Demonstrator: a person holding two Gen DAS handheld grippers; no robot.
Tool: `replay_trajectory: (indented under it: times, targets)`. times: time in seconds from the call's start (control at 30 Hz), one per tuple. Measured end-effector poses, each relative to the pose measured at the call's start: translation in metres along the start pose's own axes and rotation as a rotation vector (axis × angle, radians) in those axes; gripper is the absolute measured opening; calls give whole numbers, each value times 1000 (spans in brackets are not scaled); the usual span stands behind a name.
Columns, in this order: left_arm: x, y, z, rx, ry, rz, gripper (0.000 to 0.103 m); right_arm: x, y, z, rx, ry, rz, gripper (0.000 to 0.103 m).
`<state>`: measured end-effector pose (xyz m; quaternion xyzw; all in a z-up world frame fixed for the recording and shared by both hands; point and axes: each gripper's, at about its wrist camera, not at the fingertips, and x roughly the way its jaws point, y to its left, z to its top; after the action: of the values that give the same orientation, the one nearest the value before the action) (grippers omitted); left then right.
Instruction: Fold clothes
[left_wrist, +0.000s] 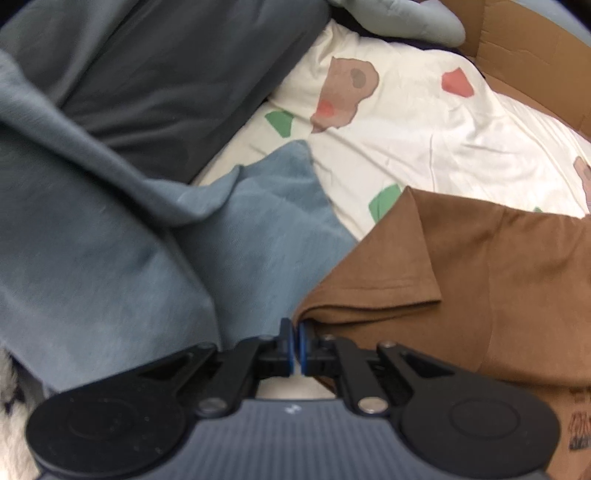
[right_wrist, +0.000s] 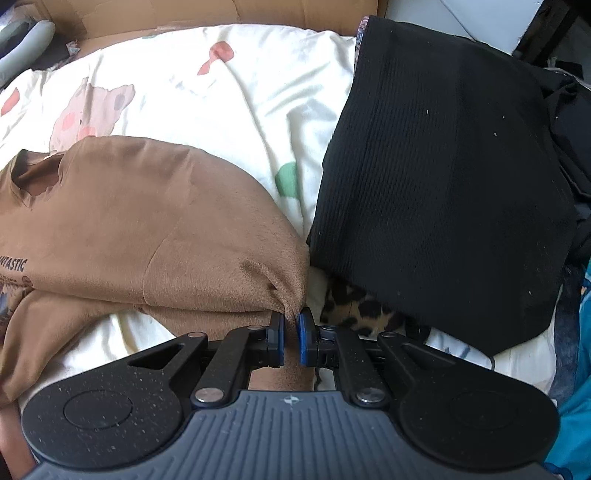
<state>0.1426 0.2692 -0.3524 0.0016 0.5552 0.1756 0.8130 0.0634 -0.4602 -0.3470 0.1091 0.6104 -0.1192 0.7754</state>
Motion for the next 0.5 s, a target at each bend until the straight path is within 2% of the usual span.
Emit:
replay_trajectory:
  times: [0.23,0.37,0.43,0.5]
  targets:
    - [-14,17,-31,-20,53,12,3,6,3,0,-7,23,1,6]
    - [-21,23,-48,-68,100,2,5,8,-1,-6,2,13,19,7]
    - [-27,23,-51,-61,118,-12,15,2,-5,-12,23,10,49,10]
    - [-36,25,-52,-62,119,-23,32,-8,-8,-21,43,7,53,17]
